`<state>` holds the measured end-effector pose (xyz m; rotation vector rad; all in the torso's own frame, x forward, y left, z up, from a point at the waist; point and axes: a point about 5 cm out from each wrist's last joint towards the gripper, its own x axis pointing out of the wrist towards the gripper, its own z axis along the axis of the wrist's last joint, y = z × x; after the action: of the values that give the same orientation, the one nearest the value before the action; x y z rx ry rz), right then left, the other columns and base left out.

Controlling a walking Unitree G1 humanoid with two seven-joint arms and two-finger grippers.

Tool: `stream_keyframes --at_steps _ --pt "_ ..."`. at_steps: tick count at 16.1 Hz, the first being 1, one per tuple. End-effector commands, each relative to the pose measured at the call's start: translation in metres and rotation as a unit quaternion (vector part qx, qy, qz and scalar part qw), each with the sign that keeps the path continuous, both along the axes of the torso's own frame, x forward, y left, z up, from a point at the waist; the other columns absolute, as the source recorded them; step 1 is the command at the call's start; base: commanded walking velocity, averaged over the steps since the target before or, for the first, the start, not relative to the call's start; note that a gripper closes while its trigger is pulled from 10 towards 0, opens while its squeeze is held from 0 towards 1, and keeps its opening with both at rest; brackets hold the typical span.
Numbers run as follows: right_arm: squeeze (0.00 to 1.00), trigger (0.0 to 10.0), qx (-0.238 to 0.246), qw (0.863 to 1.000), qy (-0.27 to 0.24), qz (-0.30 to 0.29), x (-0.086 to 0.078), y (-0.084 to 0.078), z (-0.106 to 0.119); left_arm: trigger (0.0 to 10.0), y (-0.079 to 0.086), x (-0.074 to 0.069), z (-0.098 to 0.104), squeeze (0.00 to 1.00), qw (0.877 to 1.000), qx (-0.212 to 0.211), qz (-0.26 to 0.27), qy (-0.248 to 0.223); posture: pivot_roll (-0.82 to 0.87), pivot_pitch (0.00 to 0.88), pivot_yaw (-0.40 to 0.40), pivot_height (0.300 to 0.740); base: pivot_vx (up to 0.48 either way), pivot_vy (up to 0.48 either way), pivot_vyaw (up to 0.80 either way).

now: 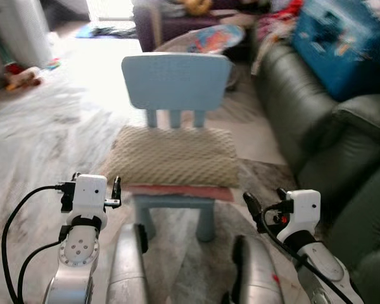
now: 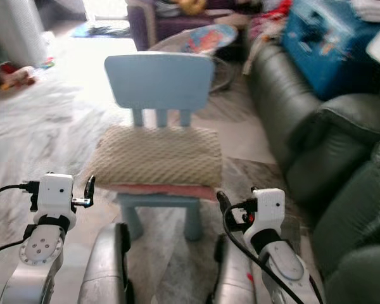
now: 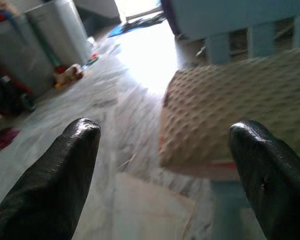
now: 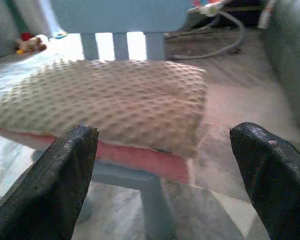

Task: Move the pillow to the sofa

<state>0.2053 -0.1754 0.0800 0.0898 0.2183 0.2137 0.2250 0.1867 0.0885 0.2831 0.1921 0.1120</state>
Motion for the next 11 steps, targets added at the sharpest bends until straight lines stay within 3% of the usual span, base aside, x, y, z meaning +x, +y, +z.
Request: stream_keyframes --at_steps 1,8,11 --pt "0.00 10.0 -0.001 1.000 -0.009 0.004 0.0035 0.0009 0.0035 10.0 0.0030 -0.0003 -0.0006 0.00 1.000 0.002 0.005 0.006 -0.01 0.000 -0.018 0.517 0.000 0.000 0.51" --pt "0.00 10.0 -0.009 1.000 -0.013 -0.014 0.0078 -0.0056 0.0049 10.0 -0.0006 0.0055 0.0020 0.00 1.000 -0.022 -0.015 0.007 -0.02 0.000 -0.016 0.517 0.000 0.000 0.07" --pt "0.00 10.0 -0.010 1.000 -0.012 -0.013 0.0077 -0.0049 0.0042 10.0 -0.0003 0.0059 0.0026 0.00 1.000 -0.021 -0.017 0.008 -0.02 0.000 -0.016 0.517 0.308 0.000 0.00"
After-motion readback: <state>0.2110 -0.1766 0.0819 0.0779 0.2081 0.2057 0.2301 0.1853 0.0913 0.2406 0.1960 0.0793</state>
